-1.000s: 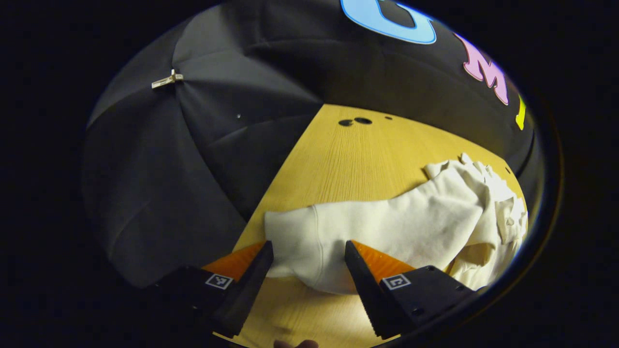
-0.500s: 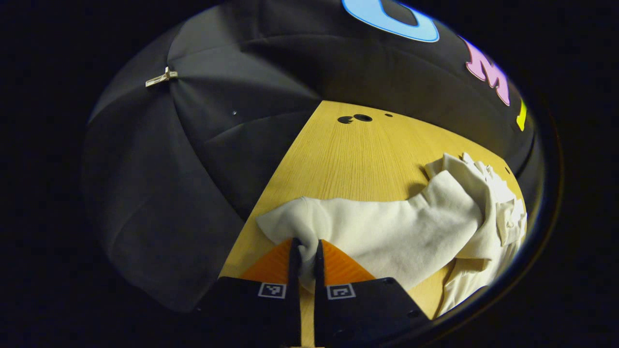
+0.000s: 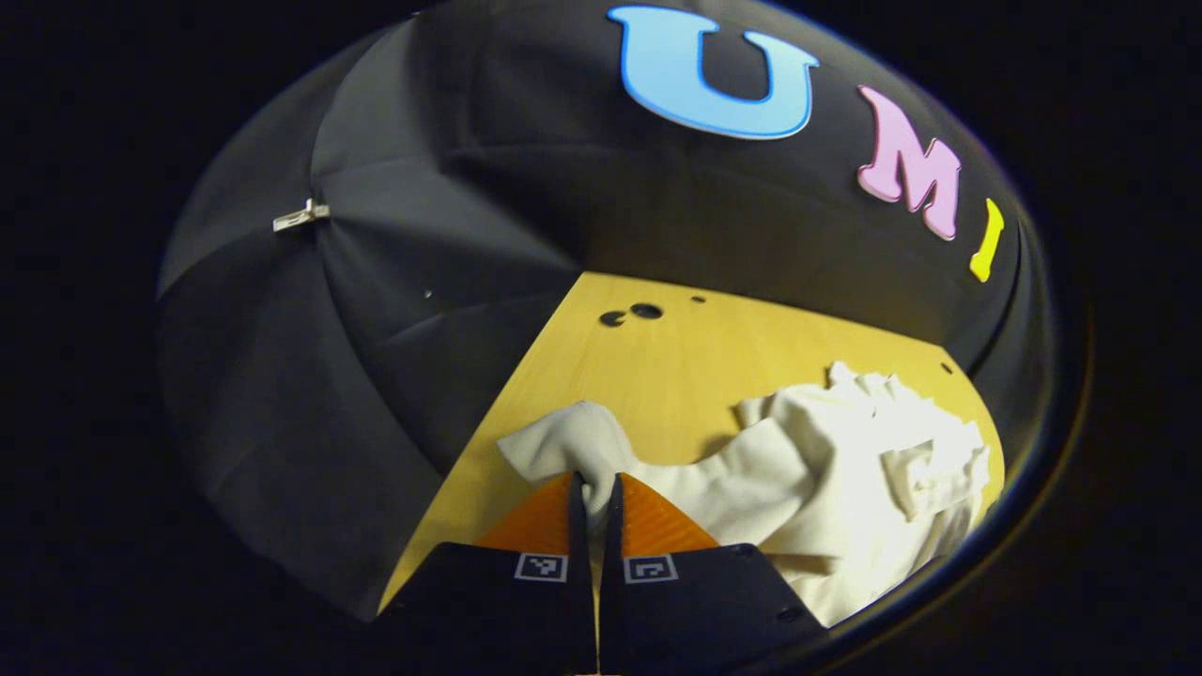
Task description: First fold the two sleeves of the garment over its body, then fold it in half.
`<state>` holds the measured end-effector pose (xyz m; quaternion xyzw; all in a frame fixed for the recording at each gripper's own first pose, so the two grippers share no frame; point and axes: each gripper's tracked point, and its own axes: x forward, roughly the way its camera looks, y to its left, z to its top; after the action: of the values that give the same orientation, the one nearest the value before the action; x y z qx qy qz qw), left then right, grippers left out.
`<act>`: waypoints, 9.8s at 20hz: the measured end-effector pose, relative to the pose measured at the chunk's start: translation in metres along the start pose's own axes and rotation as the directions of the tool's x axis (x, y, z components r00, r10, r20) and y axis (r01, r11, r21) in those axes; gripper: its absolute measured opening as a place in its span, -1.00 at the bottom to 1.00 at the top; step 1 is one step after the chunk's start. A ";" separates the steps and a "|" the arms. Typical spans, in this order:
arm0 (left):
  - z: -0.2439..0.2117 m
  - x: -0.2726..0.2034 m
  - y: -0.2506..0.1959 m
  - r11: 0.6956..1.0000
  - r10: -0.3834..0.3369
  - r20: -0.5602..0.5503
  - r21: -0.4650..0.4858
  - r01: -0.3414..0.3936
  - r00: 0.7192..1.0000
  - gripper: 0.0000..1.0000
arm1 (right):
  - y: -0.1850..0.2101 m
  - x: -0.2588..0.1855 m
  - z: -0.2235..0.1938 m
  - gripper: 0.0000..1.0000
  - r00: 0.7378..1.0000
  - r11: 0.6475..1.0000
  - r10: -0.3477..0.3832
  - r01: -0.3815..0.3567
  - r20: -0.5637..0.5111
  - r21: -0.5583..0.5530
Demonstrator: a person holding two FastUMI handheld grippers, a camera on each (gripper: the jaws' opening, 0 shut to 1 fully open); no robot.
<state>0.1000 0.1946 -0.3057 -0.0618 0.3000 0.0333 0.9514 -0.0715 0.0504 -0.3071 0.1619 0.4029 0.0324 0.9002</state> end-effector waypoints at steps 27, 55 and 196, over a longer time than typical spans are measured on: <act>-0.044 0.011 -0.392 0.948 -0.276 -0.025 0.159 0.277 0.961 -0.85 | -0.129 0.012 0.001 0.75 0.998 0.999 -0.006 0.008 -0.058 0.035; -0.083 -0.082 -0.366 0.926 -0.334 -0.040 0.170 0.336 0.942 0.94 | -0.115 -0.017 -0.041 0.75 0.993 1.000 -0.019 0.020 -0.117 0.007; -0.003 -0.098 -0.241 0.960 -0.268 -0.022 -0.088 0.265 0.963 0.54 | 0.002 -0.001 0.120 0.97 0.975 0.982 0.188 -0.190 0.122 0.004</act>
<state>0.0423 -0.0471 -0.2278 -0.1424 0.3031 -0.0833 0.9386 0.0162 0.0203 -0.2314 0.2081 0.3307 0.1050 0.9145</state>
